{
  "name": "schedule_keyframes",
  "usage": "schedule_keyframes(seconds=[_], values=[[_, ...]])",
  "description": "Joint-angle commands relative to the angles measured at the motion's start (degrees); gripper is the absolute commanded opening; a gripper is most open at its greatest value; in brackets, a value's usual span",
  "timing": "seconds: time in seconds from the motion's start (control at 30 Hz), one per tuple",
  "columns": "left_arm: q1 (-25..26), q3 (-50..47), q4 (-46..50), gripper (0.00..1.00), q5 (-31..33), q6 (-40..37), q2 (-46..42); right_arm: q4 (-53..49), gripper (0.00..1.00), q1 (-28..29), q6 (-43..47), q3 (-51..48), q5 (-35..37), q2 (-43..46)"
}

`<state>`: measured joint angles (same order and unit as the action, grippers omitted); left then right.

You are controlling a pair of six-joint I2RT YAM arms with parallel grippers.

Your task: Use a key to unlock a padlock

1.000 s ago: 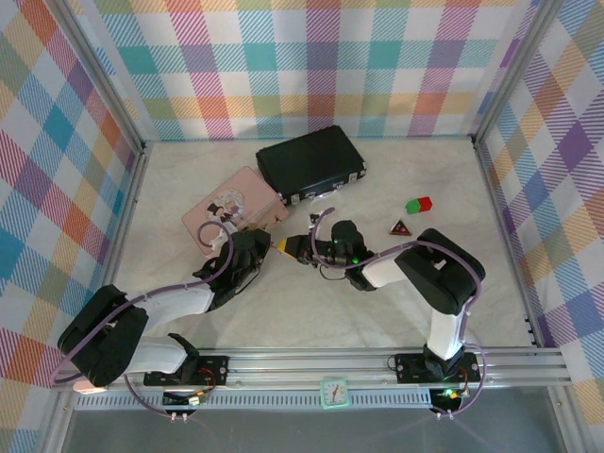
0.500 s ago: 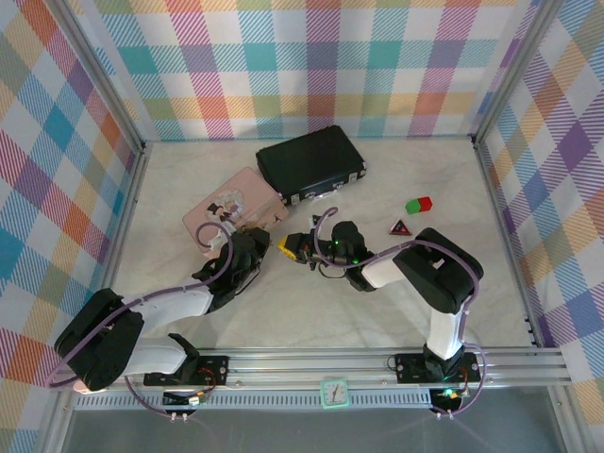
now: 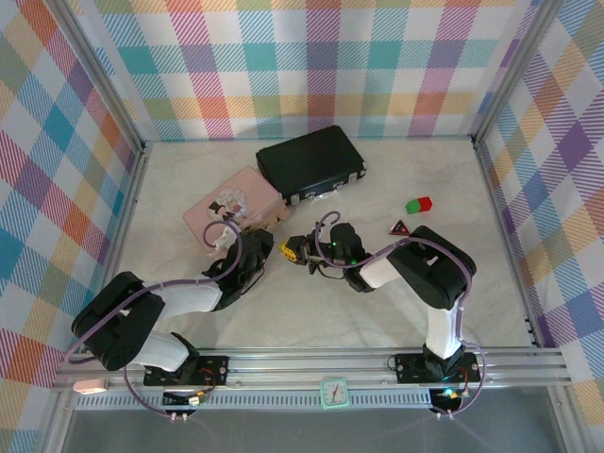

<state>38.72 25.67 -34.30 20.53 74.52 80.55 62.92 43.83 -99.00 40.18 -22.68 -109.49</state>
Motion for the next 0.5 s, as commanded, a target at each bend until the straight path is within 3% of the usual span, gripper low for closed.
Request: schedule_keyframes(seconds=[0.0,0.13,0.3,0.47], values=[[3.10,0.52,-7.71,0.00,-5.82,0.47,-0.33,4.32,0.00,0.95,-0.99,3.21,-1.87,-2.51],[4.37,0.94,-7.54,0.00,-5.48,1.42,-0.62,5.40,0.00,1.63,-0.49,5.27,-2.48,-4.15],[5.20,1.45,-9.38,0.00,-4.54,3.50,-0.15,0.62,0.00,2.57,6.93,5.40,-0.24,-2.40],[5.26,1.16,-14.45,0.00,-5.20,5.44,0.64,5.32,0.00,2.50,7.36,5.07,0.19,-4.97]])
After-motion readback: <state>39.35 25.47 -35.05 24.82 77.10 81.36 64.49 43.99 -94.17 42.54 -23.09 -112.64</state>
